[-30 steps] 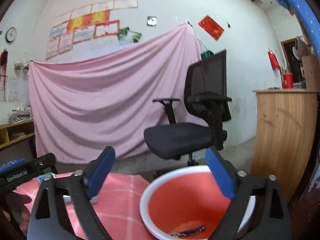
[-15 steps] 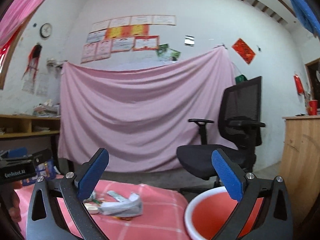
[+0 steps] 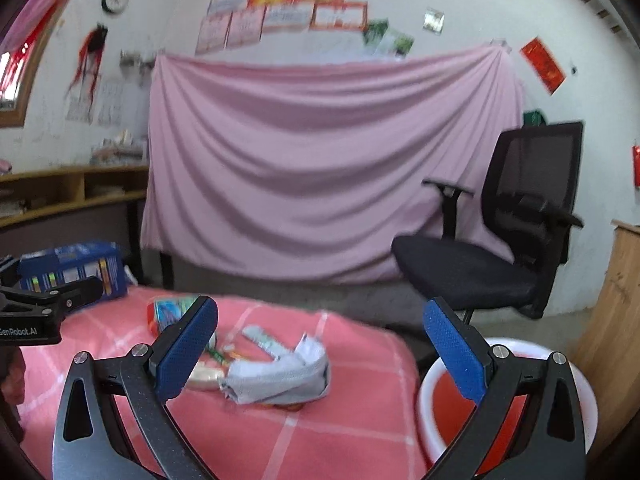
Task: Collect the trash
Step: 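Grasp the green card with the left tool while the right tool grasps the white mask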
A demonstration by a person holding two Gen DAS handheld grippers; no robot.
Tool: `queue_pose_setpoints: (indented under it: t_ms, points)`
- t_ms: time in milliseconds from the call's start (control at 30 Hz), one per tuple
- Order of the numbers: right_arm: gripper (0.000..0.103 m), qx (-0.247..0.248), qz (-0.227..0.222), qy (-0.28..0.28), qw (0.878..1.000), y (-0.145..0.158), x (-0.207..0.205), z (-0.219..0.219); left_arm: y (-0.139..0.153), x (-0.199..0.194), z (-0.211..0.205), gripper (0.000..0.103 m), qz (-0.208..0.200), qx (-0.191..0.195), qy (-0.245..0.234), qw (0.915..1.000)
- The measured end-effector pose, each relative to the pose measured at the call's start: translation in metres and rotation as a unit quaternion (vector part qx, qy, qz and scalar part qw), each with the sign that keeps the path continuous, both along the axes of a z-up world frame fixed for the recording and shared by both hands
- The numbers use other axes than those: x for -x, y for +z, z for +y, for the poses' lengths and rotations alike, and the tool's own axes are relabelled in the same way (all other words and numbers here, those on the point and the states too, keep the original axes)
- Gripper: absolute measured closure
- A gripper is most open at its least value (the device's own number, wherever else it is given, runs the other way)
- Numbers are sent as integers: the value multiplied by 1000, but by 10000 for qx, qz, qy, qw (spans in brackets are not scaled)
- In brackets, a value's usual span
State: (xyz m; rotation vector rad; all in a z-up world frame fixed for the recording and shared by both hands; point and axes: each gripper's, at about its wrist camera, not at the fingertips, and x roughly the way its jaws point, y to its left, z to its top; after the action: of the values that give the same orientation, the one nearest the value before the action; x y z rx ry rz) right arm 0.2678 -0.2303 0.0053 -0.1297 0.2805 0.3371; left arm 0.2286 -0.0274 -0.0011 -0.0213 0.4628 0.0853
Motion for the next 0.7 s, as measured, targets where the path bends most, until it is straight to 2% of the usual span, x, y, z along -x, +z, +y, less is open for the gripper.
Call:
queue_pose_setpoints:
  t_ms: [200,267,333,367,433,500,600,700]
  points:
    - [2,23,870,205,9960,-17,-35,6,-17,-27,4,4,629,207,-187,9976]
    - [6,-10,1103,259,9936,-21,-43,7,-25,-38,5,13,894,364,-342,9947]
    - [6,-38,1299,266,9912,-26,-51,7,-29,-48,9,27,1140,512,-493,9909]
    - [7,-51,1397,279,9898,-28,-54,7,-33,-54,9,30,1275,605,-575,9883]
    - [13,-53,1550,307,9874,-30,-58,6,-39,-63,10,44,1500,799,-690,9830]
    - [14,-17,1739,333,9842,-35,-63,8,-42,-72,11,52,1681,980,-755,9780]
    - [16,16,1963,356,9799,-39,-70,10,-48,-85,13,59,1935,1301,-801,9691]
    - [17,31,2100,398,9769,-42,-73,10,-48,-91,15,59,1957,1483,-832,9658]
